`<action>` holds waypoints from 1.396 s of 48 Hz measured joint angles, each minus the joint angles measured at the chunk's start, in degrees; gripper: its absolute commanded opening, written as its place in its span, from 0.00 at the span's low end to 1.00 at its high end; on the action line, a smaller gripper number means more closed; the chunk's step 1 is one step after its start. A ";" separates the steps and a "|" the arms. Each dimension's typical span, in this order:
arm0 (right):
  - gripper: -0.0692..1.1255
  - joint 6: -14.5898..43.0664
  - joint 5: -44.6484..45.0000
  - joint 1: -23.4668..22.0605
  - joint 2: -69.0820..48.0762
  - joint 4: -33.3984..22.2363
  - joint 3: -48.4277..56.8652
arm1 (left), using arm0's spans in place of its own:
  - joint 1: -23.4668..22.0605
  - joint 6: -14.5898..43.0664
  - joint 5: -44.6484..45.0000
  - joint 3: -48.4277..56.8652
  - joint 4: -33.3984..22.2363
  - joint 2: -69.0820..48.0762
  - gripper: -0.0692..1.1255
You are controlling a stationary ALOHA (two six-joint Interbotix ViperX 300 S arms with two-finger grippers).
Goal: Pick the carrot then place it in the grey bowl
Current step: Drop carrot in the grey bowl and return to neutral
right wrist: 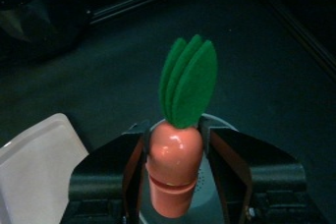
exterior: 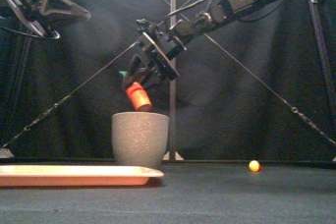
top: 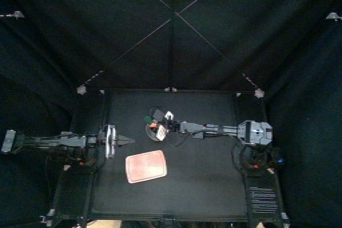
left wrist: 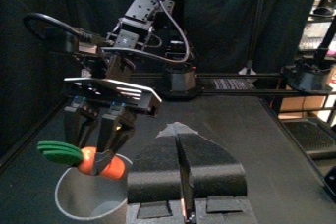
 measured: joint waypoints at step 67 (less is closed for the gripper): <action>0.92 0.62 -16.52 11.87 -59.06 -2.46 48.60 | 0.26 0.09 0.00 0.26 0.09 -2.72 0.05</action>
